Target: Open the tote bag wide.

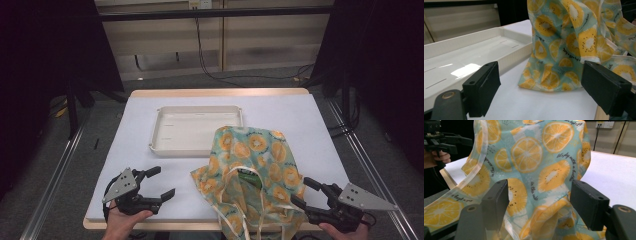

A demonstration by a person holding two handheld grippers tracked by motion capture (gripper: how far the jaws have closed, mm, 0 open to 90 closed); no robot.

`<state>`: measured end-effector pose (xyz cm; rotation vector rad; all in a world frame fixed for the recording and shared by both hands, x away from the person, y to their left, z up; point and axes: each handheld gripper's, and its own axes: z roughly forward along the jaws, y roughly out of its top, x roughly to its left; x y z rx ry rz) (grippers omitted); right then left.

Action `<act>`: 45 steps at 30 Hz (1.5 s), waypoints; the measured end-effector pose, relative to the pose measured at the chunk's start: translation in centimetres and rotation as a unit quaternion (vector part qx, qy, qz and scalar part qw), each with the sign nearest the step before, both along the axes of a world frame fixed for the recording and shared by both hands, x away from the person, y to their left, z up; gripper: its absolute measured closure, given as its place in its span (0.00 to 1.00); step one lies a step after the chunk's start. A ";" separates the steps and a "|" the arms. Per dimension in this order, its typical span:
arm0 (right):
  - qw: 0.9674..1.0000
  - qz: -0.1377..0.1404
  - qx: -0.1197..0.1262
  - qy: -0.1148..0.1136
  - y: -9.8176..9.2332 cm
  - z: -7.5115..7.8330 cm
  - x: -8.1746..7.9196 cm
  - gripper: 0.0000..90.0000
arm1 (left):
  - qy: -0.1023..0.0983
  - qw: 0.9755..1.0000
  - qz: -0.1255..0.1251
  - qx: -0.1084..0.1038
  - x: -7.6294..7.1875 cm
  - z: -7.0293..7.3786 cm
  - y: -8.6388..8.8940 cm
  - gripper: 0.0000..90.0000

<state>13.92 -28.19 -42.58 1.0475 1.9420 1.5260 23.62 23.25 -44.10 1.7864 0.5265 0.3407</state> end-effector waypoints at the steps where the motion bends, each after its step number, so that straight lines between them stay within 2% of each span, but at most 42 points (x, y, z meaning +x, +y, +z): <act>1: 1.000 0.000 -0.004 -0.004 0.0 0.0 0.1 0.34 | 0.000 1.000 0.006 0.003 0.1 0.0 0.0 0.17; 2: 1.000 0.000 -0.004 -0.004 0.0 0.0 0.1 0.34 | 0.000 1.000 0.006 0.003 0.1 0.0 0.0 0.17; 4: 1.000 -0.006 0.002 -0.003 0.1 0.1 0.0 0.34 | 0.019 1.000 0.006 -0.006 0.1 0.0 -0.2 0.17; 6: 1.000 -0.007 0.011 -0.005 0.3 0.3 -0.2 0.34 | 0.022 1.000 0.003 -0.006 0.1 0.0 -0.3 0.19; 10: 1.000 0.001 -0.005 -0.005 0.9 0.4 0.0 0.40 | 0.021 1.000 -0.006 0.000 0.2 0.0 -0.3 0.22; 15: 1.000 0.020 -0.004 -0.003 1.7 0.6 0.3 0.42 | 0.024 1.000 -0.007 0.001 0.0 0.0 -0.5 0.23; 20: 1.000 0.020 -0.004 -0.006 1.8 0.8 0.2 0.43 | 0.015 1.000 -0.014 0.011 -0.2 0.1 -0.7 0.26; 26: 0.999 0.031 0.001 -0.015 1.9 1.6 -0.1 0.49 | 0.004 0.999 -0.030 0.025 -0.7 0.1 -1.1 0.32; 27: 0.999 0.035 -0.002 -0.014 2.0 1.7 -0.1 0.50 | 0.005 0.999 -0.035 0.018 -0.8 0.1 -1.3 0.32; 28: 0.999 0.042 -0.007 -0.013 2.3 2.0 -0.1 0.50 | 0.003 0.999 -0.041 0.027 -0.8 0.0 -1.4 0.38; 30: 0.999 0.040 -0.007 -0.015 2.5 2.1 -0.1 0.49 | 0.004 0.999 -0.042 0.031 -0.8 0.0 -1.6 0.38; 31: 0.999 0.048 -0.013 -0.016 2.8 2.7 0.1 0.47 | 0.008 0.998 -0.048 0.029 -0.7 0.0 -1.8 0.40; 33: 0.998 0.057 -0.017 -0.015 2.9 3.0 0.4 0.46 | 0.010 0.998 -0.052 0.024 -0.6 -0.1 -2.2 0.43; 35: 0.998 0.059 -0.017 -0.015 3.2 3.0 0.5 0.45 | 0.010 0.997 -0.067 0.029 -0.4 0.0 -2.6 0.46; 37: 0.997 0.077 -0.028 -0.010 4.1 2.8 0.9 0.44 | 0.008 0.996 -0.085 0.027 -0.3 0.2 -3.5 0.51; 40: 0.996 0.084 -0.031 -0.005 4.6 2.8 1.1 0.43 | 0.006 0.995 -0.093 0.030 -0.2 0.3 -4.1 0.55; 41: 0.996 0.087 -0.034 -0.003 4.8 2.8 1.3 0.42 | 0.005 0.995 -0.100 0.024 -0.2 0.4 -4.4 0.58; 43: 0.995 0.096 -0.035 -0.006 5.4 2.8 1.7 0.40 | 0.002 0.993 -0.117 0.031 -0.1 0.6 -5.1 0.68; 44: 0.995 0.094 -0.035 -0.005 5.5 2.9 1.8 0.40 | 0.002 0.993 -0.117 0.031 -0.1 0.6 -5.1 0.71; 45: 0.995 0.093 -0.031 -0.007 5.7 2.8 1.9 0.39 | 0.000 0.991 -0.133 0.028 0.1 0.6 -5.9 0.73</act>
